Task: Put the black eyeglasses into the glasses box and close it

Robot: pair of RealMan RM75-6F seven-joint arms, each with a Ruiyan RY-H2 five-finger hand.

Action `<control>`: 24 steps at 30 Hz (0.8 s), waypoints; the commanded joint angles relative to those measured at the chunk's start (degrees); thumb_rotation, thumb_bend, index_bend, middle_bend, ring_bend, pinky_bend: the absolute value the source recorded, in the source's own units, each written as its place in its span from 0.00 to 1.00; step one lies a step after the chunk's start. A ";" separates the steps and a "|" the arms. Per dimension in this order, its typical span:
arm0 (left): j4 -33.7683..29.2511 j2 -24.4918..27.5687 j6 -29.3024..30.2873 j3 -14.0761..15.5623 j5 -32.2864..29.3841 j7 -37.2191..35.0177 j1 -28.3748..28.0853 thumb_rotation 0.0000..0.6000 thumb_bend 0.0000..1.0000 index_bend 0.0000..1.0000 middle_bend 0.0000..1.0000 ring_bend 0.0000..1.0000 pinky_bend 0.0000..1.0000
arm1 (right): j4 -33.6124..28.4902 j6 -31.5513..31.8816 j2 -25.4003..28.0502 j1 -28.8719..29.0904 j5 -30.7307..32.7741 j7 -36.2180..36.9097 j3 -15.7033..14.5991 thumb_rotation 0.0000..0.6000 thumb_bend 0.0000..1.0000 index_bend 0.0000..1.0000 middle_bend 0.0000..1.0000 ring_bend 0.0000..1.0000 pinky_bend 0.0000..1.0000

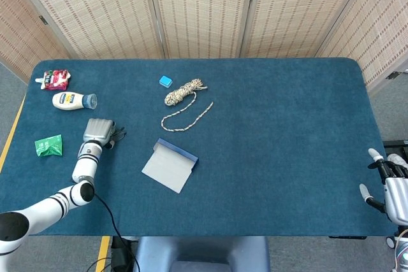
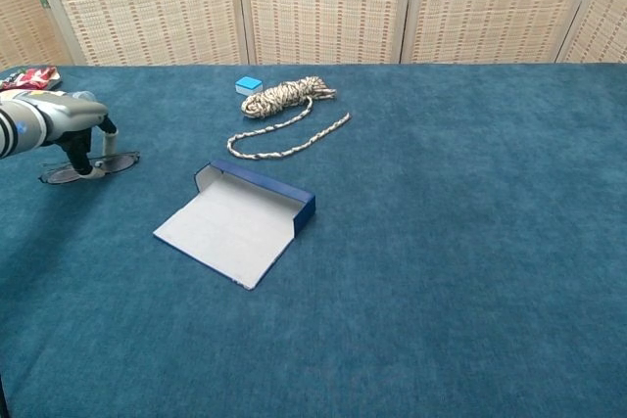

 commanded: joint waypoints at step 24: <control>-1.50 1.46 0.77 -1.02 4.39 0.10 1.90 1.00 0.48 0.55 1.00 0.97 0.84 | -0.35 -0.08 0.03 0.21 -0.12 -0.43 0.05 1.00 0.33 0.10 0.37 0.29 0.24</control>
